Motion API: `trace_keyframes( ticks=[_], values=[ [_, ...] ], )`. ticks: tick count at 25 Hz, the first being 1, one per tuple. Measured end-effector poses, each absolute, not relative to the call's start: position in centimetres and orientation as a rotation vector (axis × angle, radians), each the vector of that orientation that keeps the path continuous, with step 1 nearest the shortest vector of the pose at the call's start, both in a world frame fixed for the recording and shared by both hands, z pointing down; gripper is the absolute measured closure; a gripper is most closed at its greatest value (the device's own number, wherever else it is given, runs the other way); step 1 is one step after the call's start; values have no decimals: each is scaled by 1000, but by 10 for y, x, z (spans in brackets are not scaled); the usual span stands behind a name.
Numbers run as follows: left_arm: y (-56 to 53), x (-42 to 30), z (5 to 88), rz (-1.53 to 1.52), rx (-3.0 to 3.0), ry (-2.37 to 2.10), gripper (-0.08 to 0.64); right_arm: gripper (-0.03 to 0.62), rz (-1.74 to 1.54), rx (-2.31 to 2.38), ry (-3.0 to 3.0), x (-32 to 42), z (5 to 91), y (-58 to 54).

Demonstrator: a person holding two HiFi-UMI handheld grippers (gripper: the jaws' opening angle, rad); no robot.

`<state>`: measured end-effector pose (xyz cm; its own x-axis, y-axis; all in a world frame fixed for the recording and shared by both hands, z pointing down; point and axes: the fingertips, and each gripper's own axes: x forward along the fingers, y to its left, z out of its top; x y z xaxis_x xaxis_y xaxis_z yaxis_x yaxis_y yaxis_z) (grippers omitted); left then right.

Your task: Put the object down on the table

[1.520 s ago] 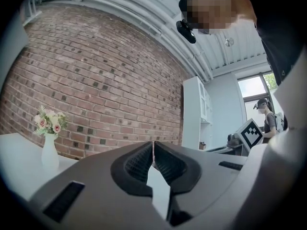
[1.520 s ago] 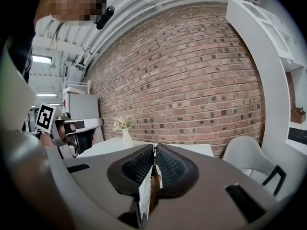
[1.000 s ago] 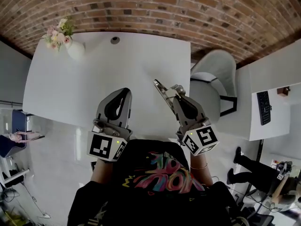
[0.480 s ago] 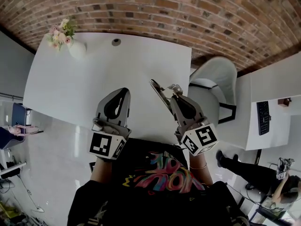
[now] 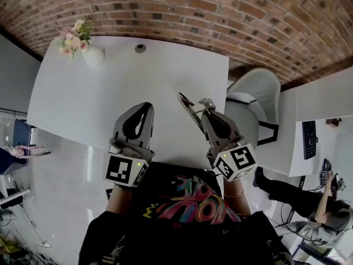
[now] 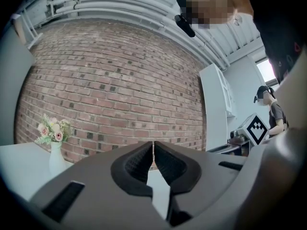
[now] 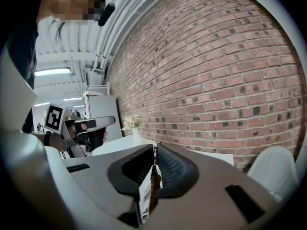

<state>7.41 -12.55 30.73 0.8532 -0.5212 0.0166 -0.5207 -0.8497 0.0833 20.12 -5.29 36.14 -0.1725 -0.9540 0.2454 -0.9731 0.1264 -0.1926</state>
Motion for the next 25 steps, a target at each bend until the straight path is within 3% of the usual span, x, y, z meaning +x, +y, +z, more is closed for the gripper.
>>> trace_keyframes(
  ticks=[25],
  values=[
    [-147, 51, 373, 147, 2818, -934, 531, 545, 735, 1721, -2344, 169, 478, -98]
  ],
)
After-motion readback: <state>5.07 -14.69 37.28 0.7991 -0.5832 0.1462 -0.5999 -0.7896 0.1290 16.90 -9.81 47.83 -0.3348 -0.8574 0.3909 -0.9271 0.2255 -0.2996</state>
